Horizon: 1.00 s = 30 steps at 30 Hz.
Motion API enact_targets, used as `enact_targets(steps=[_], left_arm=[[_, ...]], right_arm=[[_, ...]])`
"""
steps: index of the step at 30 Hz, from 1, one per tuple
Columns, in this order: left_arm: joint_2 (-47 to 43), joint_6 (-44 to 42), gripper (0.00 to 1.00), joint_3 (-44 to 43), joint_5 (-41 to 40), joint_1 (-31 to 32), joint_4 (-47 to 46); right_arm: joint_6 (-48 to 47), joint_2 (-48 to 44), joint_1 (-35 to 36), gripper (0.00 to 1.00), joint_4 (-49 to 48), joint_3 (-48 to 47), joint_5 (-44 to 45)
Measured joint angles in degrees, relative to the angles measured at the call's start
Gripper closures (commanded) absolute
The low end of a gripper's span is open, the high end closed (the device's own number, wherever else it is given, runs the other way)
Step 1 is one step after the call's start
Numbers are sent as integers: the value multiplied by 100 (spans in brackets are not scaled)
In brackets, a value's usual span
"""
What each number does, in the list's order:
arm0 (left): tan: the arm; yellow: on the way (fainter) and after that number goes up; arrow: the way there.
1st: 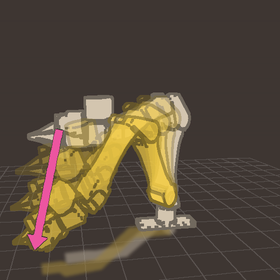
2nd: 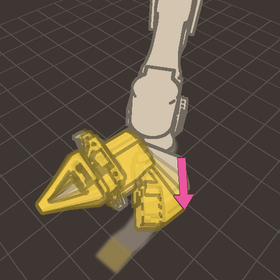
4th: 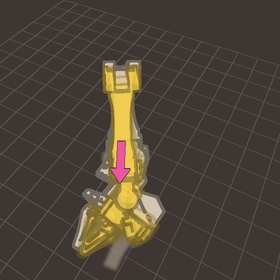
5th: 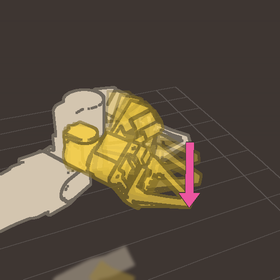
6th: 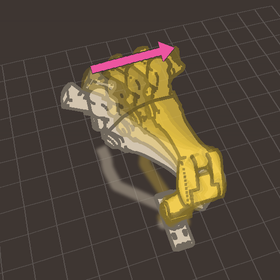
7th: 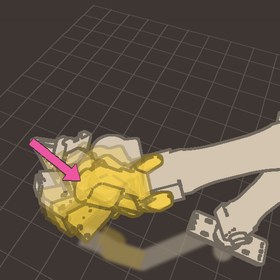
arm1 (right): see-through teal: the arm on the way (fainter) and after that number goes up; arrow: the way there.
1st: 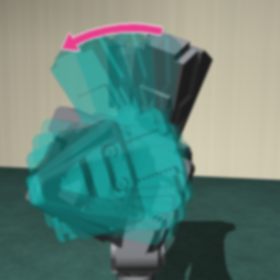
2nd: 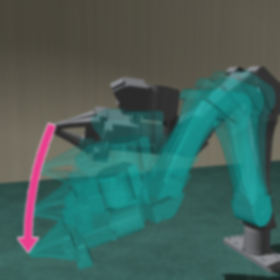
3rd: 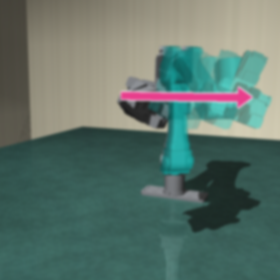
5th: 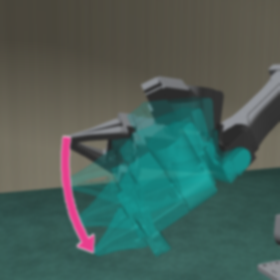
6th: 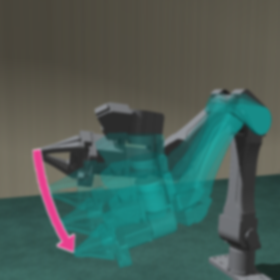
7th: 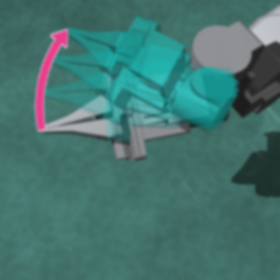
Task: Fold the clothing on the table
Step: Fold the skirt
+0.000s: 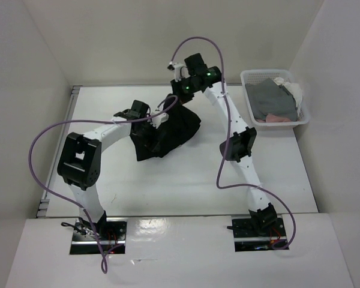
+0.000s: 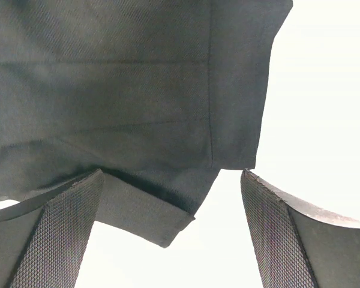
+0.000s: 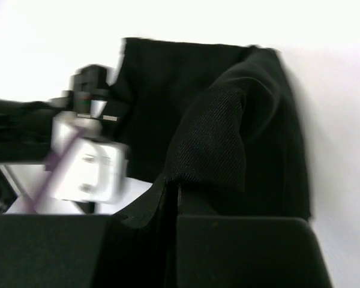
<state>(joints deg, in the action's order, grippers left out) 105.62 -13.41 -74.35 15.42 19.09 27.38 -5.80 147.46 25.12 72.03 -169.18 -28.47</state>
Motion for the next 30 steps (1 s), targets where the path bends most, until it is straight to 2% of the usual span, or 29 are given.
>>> enact_targets(steps=[4,9,14,20,24,30], left_arm=[[-50,20,0,57,15,0,7],[-435,22,0,229,105,-20,118],[-1506,20,0,251,450,-203,203],[-3309,131,0,-144,741,-868,560],[-3941,289,0,-413,667,-992,780],[-4520,442,0,-35,385,-1064,1200]], right_arm=[[-2,-22,459,100,0,11,-92],[-11,-98,525,100,-11,153,-122],[-9,-109,522,100,-7,197,-138],[-15,-111,649,100,-7,197,-190],[-31,-111,820,100,0,197,-243],[-114,-24,1266,100,0,195,-299]])
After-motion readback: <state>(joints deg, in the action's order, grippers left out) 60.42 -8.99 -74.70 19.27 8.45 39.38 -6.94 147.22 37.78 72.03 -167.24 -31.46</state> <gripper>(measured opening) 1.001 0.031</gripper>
